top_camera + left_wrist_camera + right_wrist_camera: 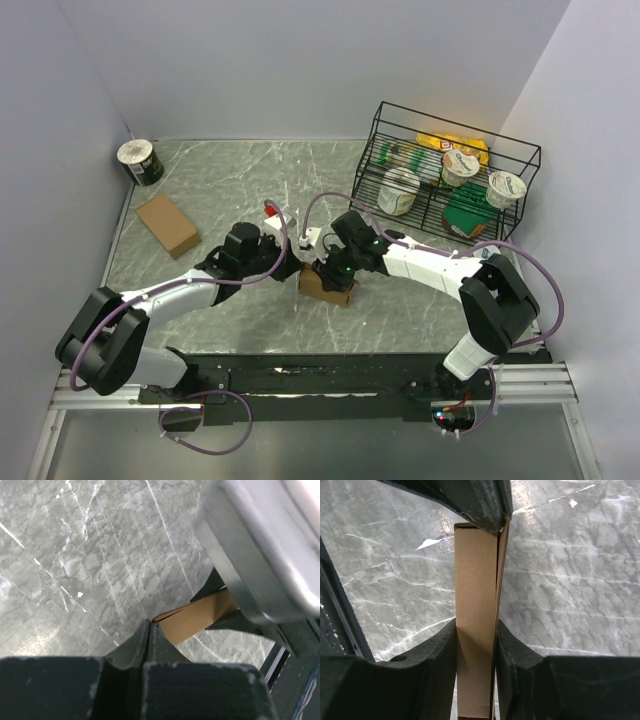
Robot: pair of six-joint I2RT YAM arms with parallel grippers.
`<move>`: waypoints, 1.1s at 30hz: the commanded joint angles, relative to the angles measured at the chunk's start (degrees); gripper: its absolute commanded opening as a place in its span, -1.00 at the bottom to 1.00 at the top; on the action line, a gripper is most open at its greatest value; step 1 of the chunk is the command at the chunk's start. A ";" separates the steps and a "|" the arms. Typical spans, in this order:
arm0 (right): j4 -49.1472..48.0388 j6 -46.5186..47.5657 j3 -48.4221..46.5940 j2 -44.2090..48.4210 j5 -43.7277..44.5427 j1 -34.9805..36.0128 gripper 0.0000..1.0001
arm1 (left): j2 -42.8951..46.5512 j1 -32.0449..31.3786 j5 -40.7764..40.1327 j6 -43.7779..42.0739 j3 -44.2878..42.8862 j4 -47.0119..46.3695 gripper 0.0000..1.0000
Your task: Fold the paper box
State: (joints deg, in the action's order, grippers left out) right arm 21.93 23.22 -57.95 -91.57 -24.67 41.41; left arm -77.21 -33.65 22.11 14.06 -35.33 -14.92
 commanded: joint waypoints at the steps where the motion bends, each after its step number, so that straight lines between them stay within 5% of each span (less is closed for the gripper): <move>1: -1.80 1.21 2.23 0.69 6.91 1.22 -0.24 | 0.04 -2.65 -3.99 7.02 -0.88 -1.17 -0.98; 16: -4.09 1.04 3.90 2.18 11.74 1.75 -0.24 | 4.26 -9.68 -12.87 6.33 6.41 -4.86 -0.94; 33: -4.71 1.12 4.34 2.36 13.41 2.10 -0.25 | 3.55 -10.56 -14.99 9.57 11.50 -9.34 -0.98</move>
State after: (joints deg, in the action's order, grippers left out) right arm 19.14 23.05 -55.05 -88.88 -17.85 43.64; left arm -73.01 -42.37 3.95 20.84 -26.55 -26.76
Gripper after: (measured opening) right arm 0.378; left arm 0.023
